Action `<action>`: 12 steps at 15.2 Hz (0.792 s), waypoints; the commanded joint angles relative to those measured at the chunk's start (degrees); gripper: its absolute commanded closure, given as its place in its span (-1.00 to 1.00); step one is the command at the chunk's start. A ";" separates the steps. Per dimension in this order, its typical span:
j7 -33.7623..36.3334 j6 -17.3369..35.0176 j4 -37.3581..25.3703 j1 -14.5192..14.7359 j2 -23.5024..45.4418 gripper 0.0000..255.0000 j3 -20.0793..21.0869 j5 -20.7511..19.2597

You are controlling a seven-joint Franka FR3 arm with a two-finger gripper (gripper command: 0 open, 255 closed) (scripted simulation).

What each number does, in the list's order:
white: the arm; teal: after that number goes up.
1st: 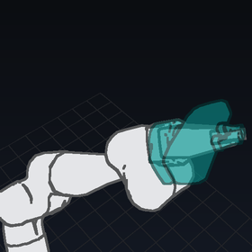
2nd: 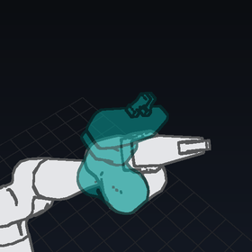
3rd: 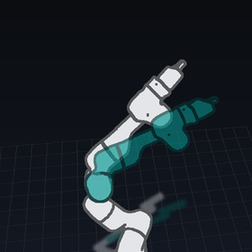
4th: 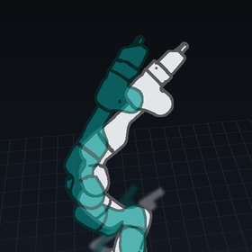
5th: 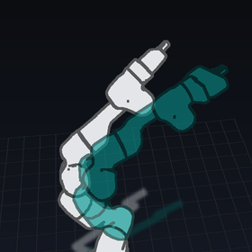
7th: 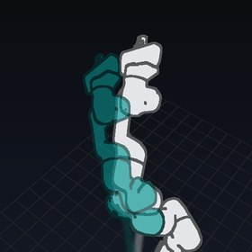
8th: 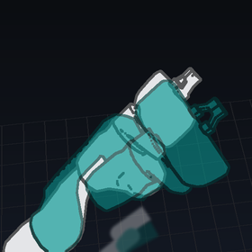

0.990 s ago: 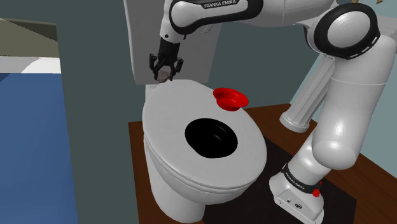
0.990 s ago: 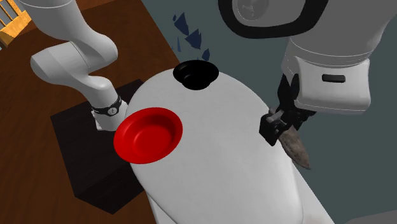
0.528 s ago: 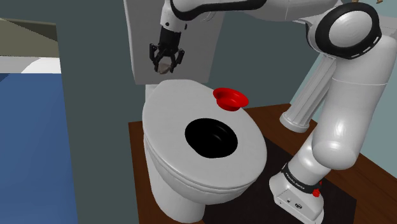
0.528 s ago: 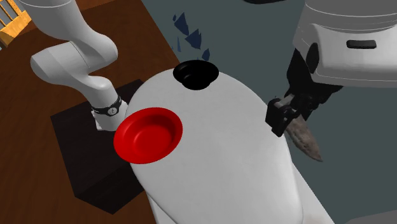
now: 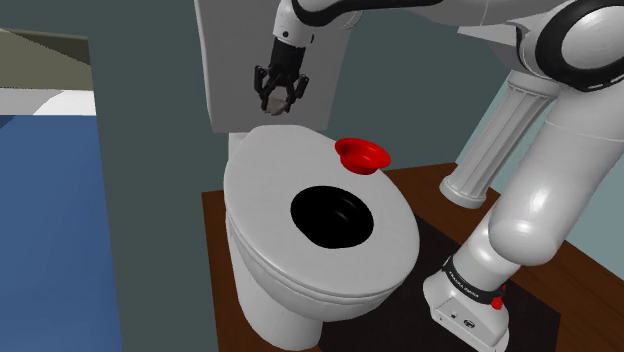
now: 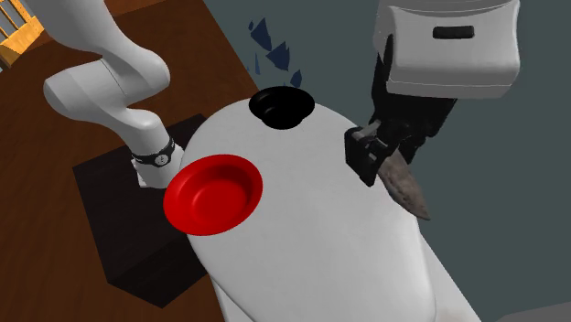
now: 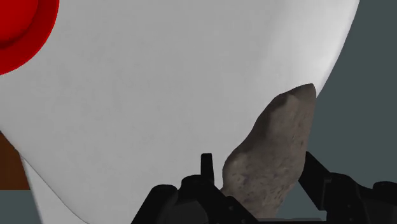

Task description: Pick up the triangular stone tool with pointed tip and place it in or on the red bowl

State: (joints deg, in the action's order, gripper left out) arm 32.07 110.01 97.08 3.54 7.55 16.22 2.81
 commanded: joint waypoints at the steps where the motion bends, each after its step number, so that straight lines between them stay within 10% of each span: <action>1: -2.28 1.12 6.37 -1.32 -5.30 1.00 -0.56 1.81; 12: -13.77 1.49 30.47 -4.46 -28.27 1.00 -6.68 7.02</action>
State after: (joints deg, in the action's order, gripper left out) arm 19.52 111.82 125.68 -0.65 -18.67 10.33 9.62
